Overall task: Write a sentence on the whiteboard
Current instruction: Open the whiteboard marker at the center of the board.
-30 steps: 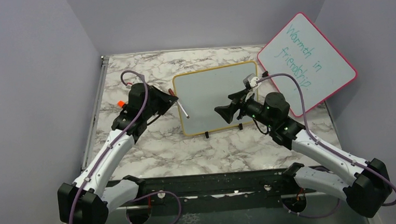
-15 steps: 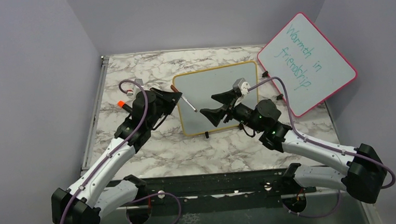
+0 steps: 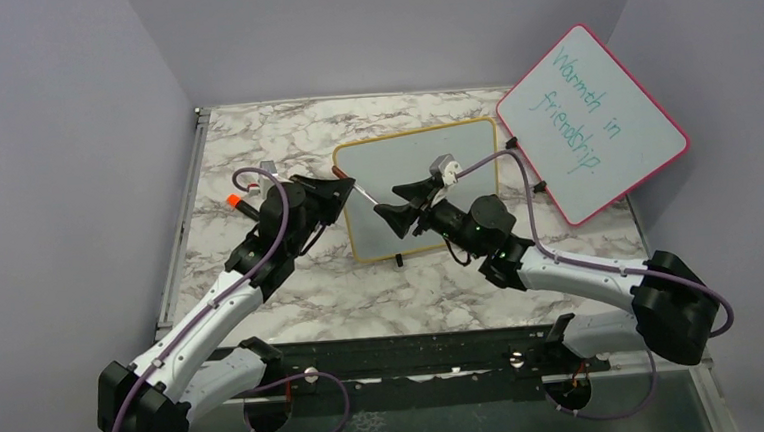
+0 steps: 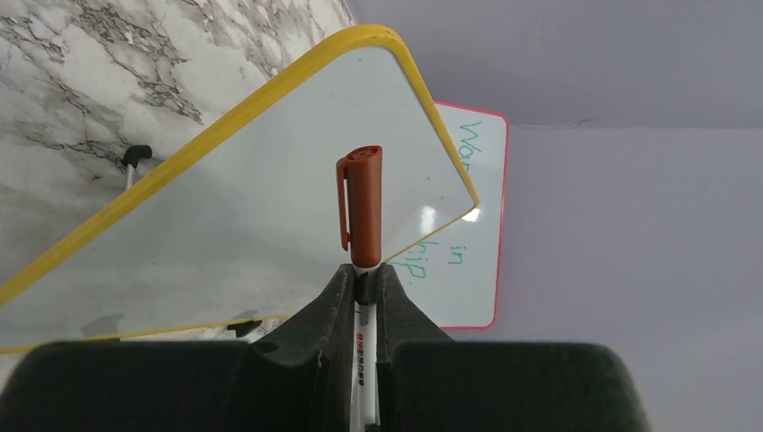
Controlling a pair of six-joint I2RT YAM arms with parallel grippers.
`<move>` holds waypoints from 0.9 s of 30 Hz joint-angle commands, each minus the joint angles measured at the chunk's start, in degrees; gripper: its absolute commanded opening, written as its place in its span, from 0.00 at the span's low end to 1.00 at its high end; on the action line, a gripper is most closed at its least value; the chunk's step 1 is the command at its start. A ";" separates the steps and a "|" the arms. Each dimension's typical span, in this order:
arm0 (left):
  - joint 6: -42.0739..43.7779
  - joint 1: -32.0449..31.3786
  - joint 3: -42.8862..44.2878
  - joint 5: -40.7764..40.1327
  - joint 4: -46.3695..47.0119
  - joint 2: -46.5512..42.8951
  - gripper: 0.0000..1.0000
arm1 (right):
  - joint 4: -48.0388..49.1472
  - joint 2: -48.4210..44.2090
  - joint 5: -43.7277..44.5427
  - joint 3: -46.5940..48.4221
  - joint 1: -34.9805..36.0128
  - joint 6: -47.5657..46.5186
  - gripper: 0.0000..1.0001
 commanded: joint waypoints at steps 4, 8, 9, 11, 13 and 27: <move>-5.06 -1.16 -1.15 0.91 4.36 0.33 0.00 | 5.83 4.22 2.91 3.19 0.39 0.47 0.51; -5.85 -1.92 -1.14 1.31 5.37 1.12 0.00 | 7.31 6.29 1.87 3.75 0.39 0.48 0.47; -6.07 -2.12 -1.12 1.32 5.58 1.27 0.00 | 7.92 6.69 1.62 3.69 0.39 0.52 0.46; -6.41 -2.43 -1.06 1.80 5.78 1.67 0.00 | 8.71 7.29 1.55 3.88 0.39 0.56 0.43; -6.68 -2.76 -1.03 2.18 5.82 1.94 0.00 | 9.17 7.79 1.46 4.05 0.39 0.49 0.40; -7.91 -3.30 -3.99 2.37 6.77 1.64 0.00 | 11.05 6.93 1.76 2.99 0.39 0.21 0.07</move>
